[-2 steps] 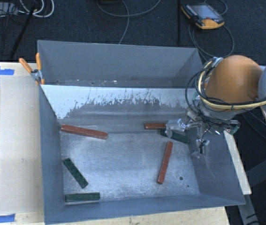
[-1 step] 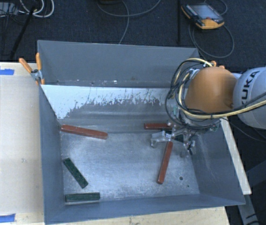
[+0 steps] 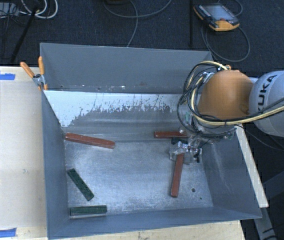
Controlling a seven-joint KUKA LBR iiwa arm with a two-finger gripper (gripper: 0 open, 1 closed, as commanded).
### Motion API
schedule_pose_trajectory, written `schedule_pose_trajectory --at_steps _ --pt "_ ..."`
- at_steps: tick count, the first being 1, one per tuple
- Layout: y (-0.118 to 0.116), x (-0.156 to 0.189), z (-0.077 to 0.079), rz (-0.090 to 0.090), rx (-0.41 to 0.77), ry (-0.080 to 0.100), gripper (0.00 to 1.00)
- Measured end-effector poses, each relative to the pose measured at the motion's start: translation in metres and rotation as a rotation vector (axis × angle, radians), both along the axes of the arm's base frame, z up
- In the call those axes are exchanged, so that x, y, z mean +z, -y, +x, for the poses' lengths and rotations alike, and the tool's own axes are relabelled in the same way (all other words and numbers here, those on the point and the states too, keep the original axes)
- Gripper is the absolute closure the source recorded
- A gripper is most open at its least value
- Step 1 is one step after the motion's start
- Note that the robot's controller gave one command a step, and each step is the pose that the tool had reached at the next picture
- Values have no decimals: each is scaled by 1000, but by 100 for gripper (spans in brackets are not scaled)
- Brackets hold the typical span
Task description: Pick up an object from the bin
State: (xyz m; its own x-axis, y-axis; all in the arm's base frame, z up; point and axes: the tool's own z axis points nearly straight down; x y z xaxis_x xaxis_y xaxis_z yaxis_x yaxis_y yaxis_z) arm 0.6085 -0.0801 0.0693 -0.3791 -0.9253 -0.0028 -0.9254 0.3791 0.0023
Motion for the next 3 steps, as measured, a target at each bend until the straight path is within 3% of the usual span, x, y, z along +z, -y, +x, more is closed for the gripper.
schedule_pose_trajectory --at_steps 1,2,3 --pt "10 180 -7 -3 -62 12 100" --pt "-19 120 -30 0 -114 -6 100" --pt "-16 123 -28 -1 -119 -1 0"
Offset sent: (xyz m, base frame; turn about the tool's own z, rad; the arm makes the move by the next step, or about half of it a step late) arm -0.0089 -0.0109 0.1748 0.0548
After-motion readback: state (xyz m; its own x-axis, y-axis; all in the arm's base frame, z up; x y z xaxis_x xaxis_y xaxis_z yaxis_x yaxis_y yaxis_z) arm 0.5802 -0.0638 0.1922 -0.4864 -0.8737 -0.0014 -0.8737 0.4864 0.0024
